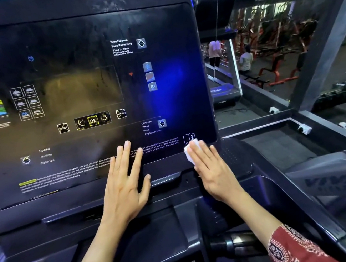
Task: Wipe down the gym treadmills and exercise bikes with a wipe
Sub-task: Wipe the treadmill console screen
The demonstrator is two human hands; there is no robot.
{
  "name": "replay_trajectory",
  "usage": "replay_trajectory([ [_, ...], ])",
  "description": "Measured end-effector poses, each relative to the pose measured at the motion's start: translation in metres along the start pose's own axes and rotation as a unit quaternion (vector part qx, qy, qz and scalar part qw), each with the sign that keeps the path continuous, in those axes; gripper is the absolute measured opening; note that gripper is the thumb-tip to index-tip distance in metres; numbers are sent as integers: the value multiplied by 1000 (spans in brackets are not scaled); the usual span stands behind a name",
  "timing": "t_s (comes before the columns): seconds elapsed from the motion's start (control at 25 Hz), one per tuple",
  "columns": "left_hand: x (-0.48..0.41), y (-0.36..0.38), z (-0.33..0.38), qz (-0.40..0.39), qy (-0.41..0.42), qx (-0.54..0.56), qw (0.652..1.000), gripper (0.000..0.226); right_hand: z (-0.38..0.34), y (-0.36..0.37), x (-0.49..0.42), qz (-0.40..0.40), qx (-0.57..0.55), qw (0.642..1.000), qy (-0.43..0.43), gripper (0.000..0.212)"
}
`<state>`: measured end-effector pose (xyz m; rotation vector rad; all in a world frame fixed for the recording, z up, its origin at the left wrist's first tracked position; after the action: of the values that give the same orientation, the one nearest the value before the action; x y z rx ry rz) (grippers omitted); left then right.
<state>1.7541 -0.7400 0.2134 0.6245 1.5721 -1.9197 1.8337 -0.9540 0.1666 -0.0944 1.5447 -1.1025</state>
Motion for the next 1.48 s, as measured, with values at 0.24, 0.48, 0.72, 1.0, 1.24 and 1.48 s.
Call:
replay_trajectory([
  [0.24,0,0,1,3,0,-1,1000,59,9,-7,-6,19,-37,997,64,50],
  [0.48,1,-2,-2,-2,6,-9,1000,58,-1,-4,-33,13,-75,996,45,47],
  [0.72,11,-12,-21,-10,-8,-18,1000,57,-21,3,-49,-37,-93,992,-71,44],
  [1.0,20,-25,-48,-21,-12,-24,999,57,-60,11,-65,-131,-141,948,-254,43],
  [1.24,26,-42,-83,-12,-22,-26,999,59,-82,16,-67,-134,-133,955,-231,43],
  [1.48,23,-53,-108,0,-15,-29,999,58,-107,26,-109,-75,-43,964,-252,52],
])
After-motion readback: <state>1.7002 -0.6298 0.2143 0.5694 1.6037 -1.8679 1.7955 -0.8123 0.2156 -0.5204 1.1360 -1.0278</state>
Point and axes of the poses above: each hand's wrist, its own x-axis away from the middle knuckle, its own y-axis out of the palm, z = x × y, the point moved 4 cm from there along -x, towards the middle knuckle, and after that the axes turned 13 degrees about -y, right-handed, at the moved point
